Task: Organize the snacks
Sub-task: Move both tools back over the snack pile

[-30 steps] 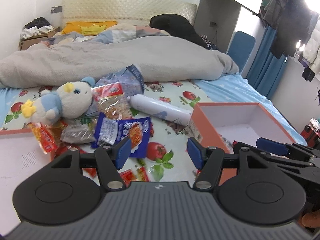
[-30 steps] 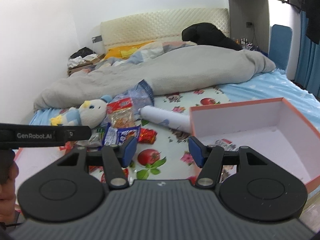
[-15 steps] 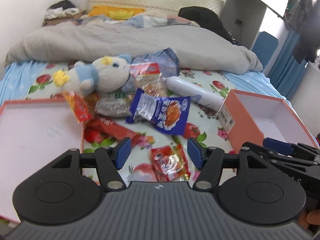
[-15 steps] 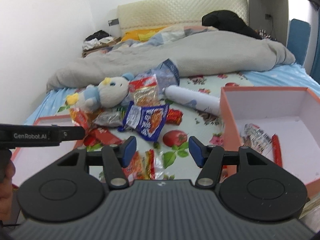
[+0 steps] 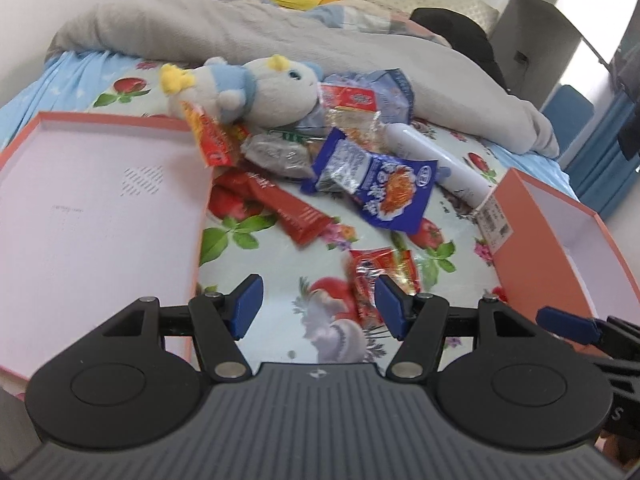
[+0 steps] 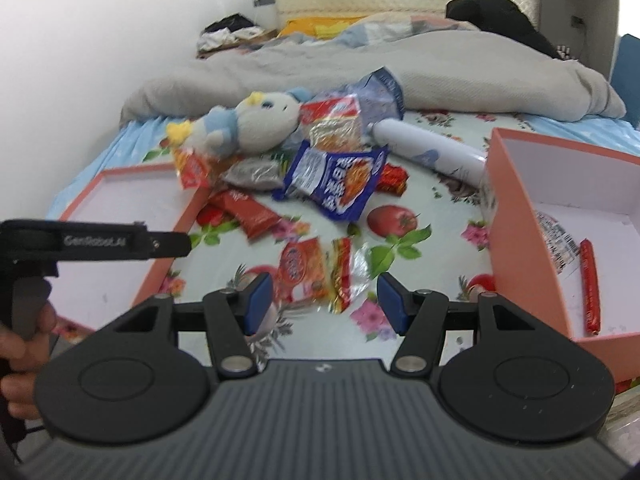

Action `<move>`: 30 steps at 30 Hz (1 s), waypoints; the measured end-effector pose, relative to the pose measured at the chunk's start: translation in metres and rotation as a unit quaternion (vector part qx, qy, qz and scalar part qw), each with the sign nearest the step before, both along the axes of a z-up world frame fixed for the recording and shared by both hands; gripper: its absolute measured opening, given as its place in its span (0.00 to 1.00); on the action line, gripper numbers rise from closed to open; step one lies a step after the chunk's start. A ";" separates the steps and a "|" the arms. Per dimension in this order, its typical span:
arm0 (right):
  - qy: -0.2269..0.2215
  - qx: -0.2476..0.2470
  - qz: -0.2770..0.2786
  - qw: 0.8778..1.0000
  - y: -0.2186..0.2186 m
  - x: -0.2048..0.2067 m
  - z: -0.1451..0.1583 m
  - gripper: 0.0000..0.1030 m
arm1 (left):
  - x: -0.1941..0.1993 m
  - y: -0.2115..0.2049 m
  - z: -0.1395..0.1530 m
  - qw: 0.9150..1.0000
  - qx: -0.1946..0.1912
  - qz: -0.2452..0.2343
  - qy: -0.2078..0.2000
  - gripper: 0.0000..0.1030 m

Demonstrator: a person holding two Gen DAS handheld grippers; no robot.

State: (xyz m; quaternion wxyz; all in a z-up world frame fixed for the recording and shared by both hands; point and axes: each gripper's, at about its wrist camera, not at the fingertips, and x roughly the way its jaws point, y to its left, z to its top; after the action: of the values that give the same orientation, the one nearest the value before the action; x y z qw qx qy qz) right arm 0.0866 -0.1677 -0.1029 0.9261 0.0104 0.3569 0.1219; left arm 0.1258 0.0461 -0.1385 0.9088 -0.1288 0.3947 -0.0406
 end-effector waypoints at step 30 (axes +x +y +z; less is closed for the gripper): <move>0.064 -0.018 0.058 0.996 0.025 0.071 -0.037 0.59 | 0.093 0.007 -0.059 0.997 -0.047 0.029 0.045 0.66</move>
State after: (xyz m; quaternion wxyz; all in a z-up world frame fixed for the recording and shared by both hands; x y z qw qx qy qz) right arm 0.1572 -0.1424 -0.1400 0.8926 -0.0198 0.4177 0.1683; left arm 0.2190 0.0530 -0.1975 0.8840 -0.1846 0.4287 -0.0268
